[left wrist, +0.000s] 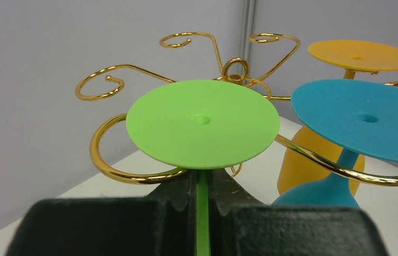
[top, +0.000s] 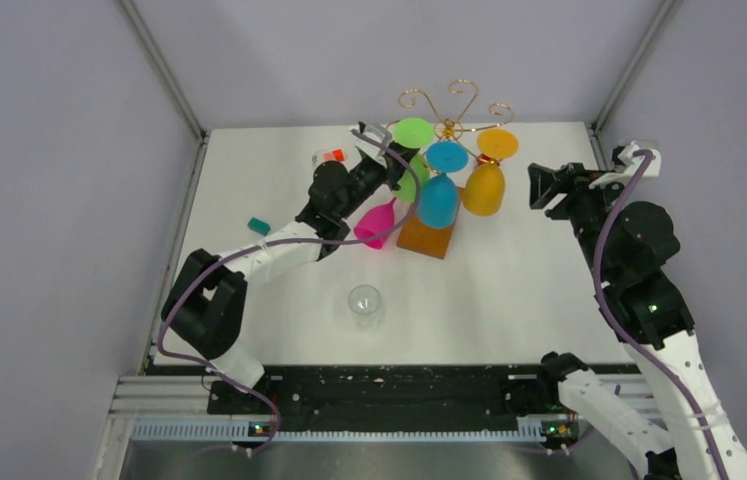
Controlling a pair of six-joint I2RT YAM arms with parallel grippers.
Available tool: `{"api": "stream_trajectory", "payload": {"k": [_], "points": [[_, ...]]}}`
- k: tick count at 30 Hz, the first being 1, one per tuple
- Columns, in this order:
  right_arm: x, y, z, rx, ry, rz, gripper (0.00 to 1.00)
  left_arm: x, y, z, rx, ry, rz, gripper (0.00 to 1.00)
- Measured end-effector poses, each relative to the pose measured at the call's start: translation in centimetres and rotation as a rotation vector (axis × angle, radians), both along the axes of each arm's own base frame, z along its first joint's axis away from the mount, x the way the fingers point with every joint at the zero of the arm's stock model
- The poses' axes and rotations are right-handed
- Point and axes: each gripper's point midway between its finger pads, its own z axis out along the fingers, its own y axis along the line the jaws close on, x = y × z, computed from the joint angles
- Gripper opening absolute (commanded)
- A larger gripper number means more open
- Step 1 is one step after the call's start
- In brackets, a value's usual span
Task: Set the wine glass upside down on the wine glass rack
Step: Turn the wine glass upside down at the wine rack.
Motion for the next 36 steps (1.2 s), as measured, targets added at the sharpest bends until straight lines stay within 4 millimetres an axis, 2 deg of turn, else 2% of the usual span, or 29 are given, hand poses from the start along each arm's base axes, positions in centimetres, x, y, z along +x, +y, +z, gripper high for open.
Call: {"api": "stream_trajectory", "payload": {"k": [14,19,25,31,36], "points": [[0.1,0.5,-0.1,-0.003,0.005,0.026,0.58,1.9,0.9,0.1,0.007,0.029,0.107,0.00],[0.6,2.8,-0.3,-0.022,0.037,0.136,0.58,2.0,1.0,0.0,0.014,0.029,0.117,0.00],[3.2,7.5,1.2,-0.041,0.090,0.335,0.59,1.8,0.7,0.0,0.015,0.028,0.110,0.00],[6.8,10.7,0.4,-0.065,0.194,0.431,0.60,1.7,0.6,0.0,0.031,0.013,0.111,0.00],[9.5,12.2,-0.5,-0.091,0.240,0.463,0.61,1.7,0.5,0.0,0.035,0.010,0.111,0.00]]}}
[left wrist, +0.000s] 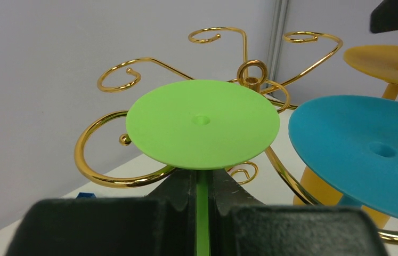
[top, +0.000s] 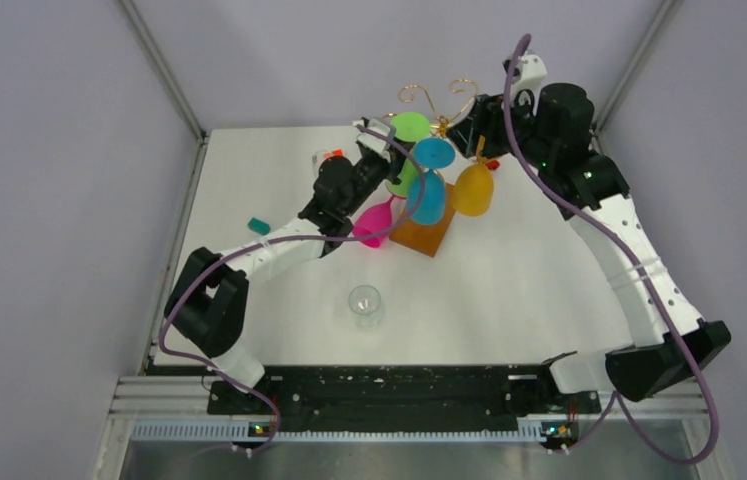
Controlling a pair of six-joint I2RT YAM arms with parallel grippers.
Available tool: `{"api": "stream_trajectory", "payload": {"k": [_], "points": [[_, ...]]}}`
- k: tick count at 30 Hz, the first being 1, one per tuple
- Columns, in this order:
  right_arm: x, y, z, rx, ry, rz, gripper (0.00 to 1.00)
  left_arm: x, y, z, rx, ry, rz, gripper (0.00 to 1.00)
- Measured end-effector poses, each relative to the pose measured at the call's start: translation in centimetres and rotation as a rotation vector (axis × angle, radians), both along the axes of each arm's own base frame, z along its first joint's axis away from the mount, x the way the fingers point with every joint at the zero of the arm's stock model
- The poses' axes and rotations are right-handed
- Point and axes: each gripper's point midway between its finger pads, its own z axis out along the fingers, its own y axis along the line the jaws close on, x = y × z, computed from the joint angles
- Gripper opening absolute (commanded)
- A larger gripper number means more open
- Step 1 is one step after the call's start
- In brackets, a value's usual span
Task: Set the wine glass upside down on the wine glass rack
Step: Turn the wine glass upside down at the wine rack.
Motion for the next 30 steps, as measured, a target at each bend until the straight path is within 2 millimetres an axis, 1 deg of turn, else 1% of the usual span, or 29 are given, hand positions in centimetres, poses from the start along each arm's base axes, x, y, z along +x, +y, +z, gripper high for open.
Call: {"api": "stream_trajectory", "payload": {"k": [3,5,16,20,25,30], "points": [[1.1,0.4,-1.2,-0.030,0.022,0.010,0.61,0.0,0.0,0.0,0.002,-0.001,0.001,0.00],[1.8,0.6,-1.6,-0.047,0.023,0.013,0.61,0.0,0.0,0.0,0.002,-0.001,0.001,0.00],[4.3,1.2,-2.2,-0.132,-0.028,0.034,0.53,0.0,0.0,0.0,0.001,-0.001,0.001,0.00],[5.2,1.4,-3.4,-0.159,-0.017,0.037,0.49,0.0,0.0,0.0,0.001,-0.001,0.000,0.00],[6.4,1.8,-4.7,-0.173,-0.005,0.040,0.49,0.0,0.0,0.0,0.001,-0.001,0.001,0.00],[6.8,1.9,-4.7,-0.175,-0.022,0.040,0.46,0.0,0.0,0.0,0.001,-0.002,0.001,0.00]]}}
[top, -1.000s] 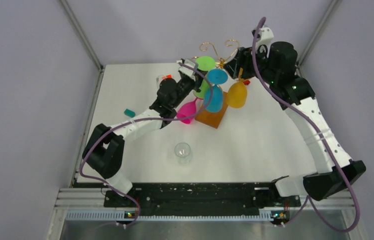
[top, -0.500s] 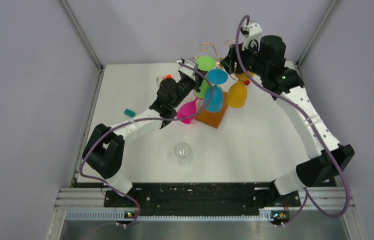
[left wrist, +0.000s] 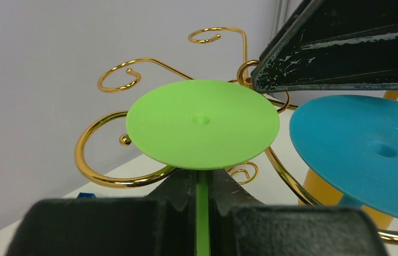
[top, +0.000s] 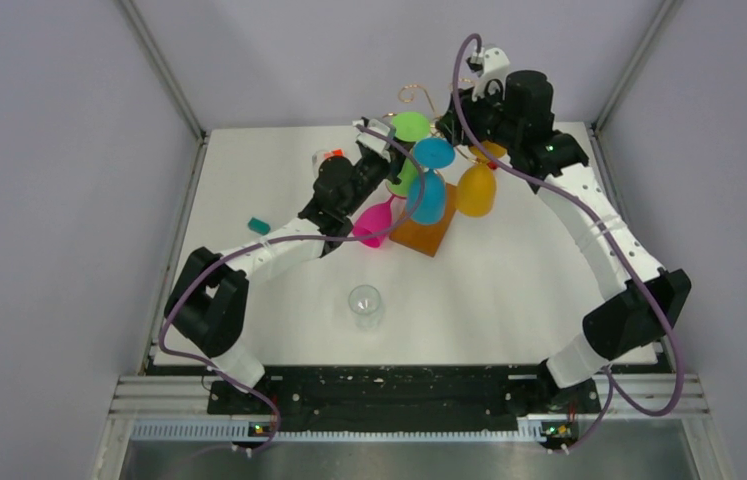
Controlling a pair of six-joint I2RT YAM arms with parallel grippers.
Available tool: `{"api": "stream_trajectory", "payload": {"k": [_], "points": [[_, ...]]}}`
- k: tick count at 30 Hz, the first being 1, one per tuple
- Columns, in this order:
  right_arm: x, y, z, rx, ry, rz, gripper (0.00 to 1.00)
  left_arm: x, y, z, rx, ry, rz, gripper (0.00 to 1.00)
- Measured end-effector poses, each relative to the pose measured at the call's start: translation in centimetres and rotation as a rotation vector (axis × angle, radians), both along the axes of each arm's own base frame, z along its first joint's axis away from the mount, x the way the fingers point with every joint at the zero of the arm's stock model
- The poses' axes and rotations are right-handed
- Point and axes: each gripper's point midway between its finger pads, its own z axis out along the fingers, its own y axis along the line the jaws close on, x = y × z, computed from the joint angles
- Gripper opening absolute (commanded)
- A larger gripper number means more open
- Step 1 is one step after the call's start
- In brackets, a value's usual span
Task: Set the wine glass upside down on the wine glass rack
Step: Turn the wine glass upside down at the wine rack.
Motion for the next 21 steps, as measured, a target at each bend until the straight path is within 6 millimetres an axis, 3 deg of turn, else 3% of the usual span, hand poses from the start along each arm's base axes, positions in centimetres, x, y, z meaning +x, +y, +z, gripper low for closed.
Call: {"api": "stream_trajectory", "payload": {"k": [5,11,21], "points": [[0.41,0.03,-0.05,-0.004,-0.010,-0.003,0.33,0.00,0.00,0.00,0.000,0.000,0.000,0.00],[0.82,0.37,-0.57,-0.009,-0.008,0.008,0.02,0.00,0.00,0.00,0.000,0.000,0.000,0.00],[0.82,0.45,-0.50,-0.009,-0.013,0.015,0.00,0.43,0.52,-0.04,-0.003,0.004,0.038,0.01]]}}
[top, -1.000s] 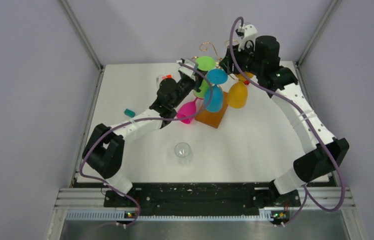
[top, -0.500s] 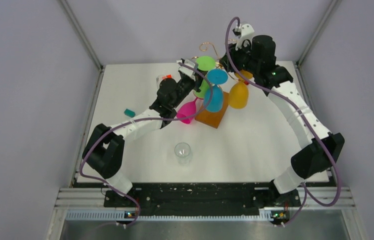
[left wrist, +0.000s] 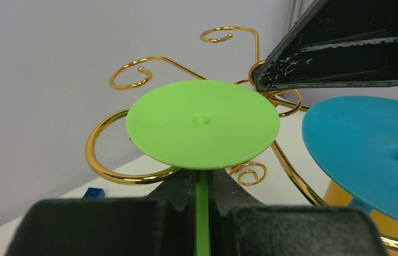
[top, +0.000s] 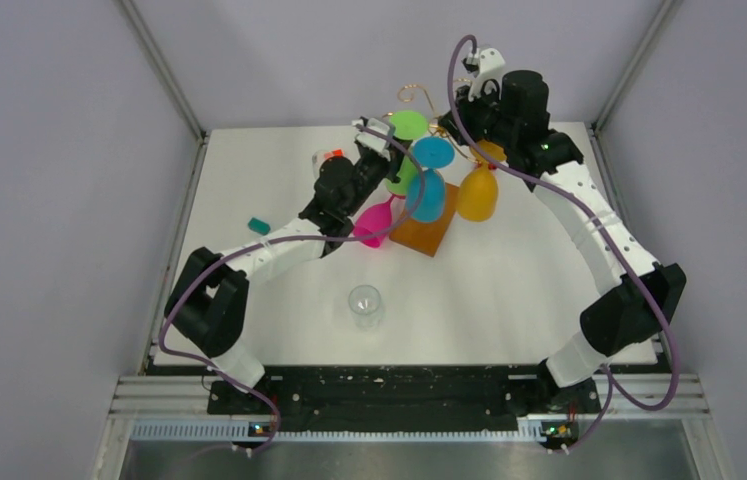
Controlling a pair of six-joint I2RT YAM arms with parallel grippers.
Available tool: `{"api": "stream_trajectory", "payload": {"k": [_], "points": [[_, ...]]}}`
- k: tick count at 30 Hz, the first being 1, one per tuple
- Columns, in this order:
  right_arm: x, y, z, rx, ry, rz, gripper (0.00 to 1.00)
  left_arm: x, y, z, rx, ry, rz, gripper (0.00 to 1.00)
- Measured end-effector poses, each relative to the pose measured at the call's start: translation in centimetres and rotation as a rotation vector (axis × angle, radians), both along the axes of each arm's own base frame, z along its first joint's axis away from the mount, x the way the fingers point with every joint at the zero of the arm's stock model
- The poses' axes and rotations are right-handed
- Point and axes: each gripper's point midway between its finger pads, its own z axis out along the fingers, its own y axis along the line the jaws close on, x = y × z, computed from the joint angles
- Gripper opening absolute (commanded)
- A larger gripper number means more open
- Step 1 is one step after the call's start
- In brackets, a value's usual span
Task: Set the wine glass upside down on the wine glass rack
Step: Turn the wine glass upside down at the wine rack.
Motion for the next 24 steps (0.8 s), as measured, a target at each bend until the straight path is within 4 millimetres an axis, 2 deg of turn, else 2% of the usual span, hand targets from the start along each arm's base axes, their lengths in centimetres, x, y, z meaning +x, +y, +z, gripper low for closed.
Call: {"api": "stream_trajectory", "payload": {"k": [10,24], "points": [[0.1,0.0,0.1,0.002,-0.006,0.000,0.00,1.3,0.9,0.2,0.010,-0.004,0.106,0.00],[0.1,0.0,0.1,-0.011,-0.017,0.007,0.00,2.7,3.7,0.6,-0.020,0.002,0.287,0.00]]}}
